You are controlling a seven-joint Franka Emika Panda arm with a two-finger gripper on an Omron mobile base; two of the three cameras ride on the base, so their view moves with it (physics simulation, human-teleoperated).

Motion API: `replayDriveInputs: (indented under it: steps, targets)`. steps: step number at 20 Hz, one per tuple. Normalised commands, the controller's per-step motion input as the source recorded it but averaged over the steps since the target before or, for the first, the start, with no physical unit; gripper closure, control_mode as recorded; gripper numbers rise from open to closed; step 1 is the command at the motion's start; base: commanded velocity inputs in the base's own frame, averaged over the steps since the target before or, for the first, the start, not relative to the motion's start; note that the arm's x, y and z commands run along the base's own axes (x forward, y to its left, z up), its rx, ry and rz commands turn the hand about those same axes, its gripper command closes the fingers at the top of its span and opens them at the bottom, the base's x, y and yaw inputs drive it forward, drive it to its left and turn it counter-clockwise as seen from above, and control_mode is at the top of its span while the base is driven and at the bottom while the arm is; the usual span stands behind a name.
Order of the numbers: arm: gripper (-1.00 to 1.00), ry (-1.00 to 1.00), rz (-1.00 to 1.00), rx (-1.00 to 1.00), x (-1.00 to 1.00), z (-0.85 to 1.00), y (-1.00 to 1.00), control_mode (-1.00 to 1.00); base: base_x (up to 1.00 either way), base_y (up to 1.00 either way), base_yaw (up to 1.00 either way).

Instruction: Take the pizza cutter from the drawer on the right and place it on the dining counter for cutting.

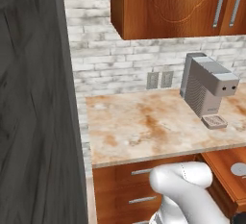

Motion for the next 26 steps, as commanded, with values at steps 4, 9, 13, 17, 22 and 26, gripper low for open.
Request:
replayDriveInputs:
  steps: [4,9,13,17,22,26]
  targets:
    - [-1.00,0.28,0.00,0.00,0.85,0.64,0.00,-1.00,0.00,0.00,0.00]
    - [-1.00,0.30,0.05,0.00,0.99,0.28,0.00,-1.00,0.00,0.00,0.00]
    - [-1.00,0.25,0.13,0.00,0.58,0.00,-0.15,-1.00,0.00,0.00,0.00]
    - [-1.00,0.24,0.31,0.00,0.07,-0.13,-0.52,-1.00,0.00,0.00,0.00]
    - [-1.00,0.24,0.37,-0.01,0.00,-0.21,-0.44,-1.00,0.00,0.00,0.00]
    - [-1.00,0.20,0.38,-0.07,-0.01,-0.33,-0.15,-1.00,0.00,0.00,0.00]
